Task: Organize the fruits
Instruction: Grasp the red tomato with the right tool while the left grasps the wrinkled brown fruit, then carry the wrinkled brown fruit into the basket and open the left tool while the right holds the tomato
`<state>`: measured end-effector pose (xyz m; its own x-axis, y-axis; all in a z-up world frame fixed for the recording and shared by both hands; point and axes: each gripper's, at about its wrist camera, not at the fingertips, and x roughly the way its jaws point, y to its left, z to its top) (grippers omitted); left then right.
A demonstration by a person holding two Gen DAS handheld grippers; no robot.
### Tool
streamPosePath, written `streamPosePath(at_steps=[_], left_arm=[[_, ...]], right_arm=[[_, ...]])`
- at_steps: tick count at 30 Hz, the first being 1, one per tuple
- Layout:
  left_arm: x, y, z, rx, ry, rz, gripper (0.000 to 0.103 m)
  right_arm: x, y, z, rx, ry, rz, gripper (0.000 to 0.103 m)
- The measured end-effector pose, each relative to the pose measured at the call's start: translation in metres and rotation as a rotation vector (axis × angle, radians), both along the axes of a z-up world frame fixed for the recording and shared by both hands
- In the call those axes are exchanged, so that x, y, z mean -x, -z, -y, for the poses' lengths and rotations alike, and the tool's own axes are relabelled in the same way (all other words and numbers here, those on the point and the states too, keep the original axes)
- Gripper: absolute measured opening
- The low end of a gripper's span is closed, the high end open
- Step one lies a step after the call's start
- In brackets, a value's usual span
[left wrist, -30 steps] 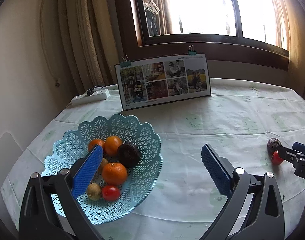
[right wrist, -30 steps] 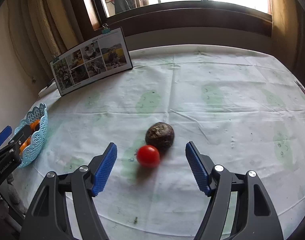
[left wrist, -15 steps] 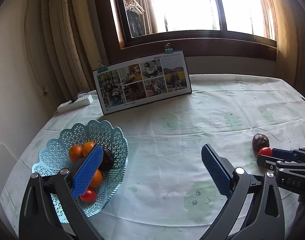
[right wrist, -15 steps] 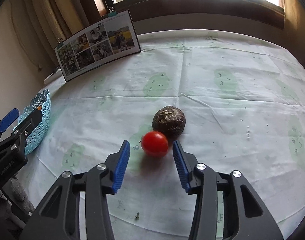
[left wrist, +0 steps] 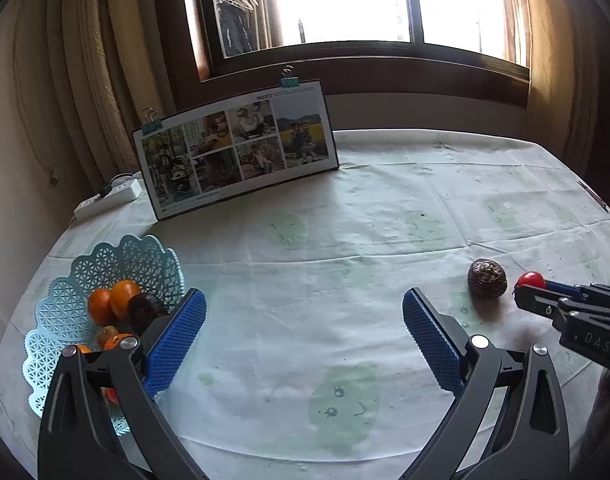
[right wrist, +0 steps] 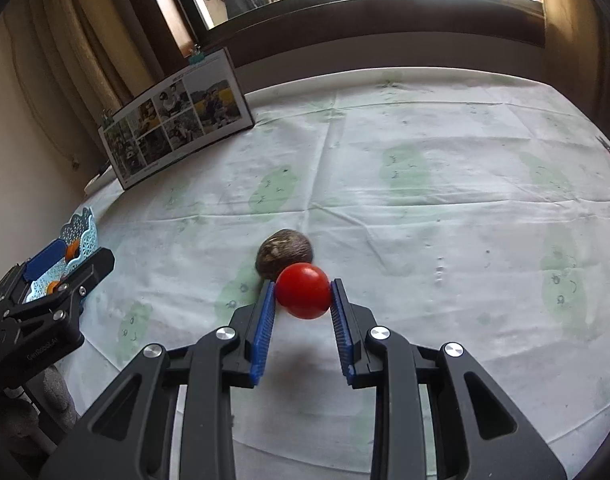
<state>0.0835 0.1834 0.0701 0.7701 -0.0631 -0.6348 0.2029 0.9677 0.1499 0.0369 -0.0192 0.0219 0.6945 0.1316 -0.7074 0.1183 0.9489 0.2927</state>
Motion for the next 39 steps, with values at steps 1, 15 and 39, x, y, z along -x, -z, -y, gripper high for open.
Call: streamPosePath(at_steps=[1, 15, 39], left_arm=[[-0.001, 0.001, 0.007, -0.001, 0.021, -0.005, 0.1], [-0.018, 0.022, 0.096, 0.037, 0.273, -0.144, 0.1], [-0.026, 0.049, 0.119, 0.089, 0.342, -0.264, 0.041]], right_arm=[[0.001, -0.001, 0.006, 0.001, 0.016, 0.004, 0.028], [0.01, -0.003, 0.048, -0.024, 0.121, 0.039, 0.028], [0.015, -0.007, 0.052, -0.02, 0.155, 0.067, 0.028]])
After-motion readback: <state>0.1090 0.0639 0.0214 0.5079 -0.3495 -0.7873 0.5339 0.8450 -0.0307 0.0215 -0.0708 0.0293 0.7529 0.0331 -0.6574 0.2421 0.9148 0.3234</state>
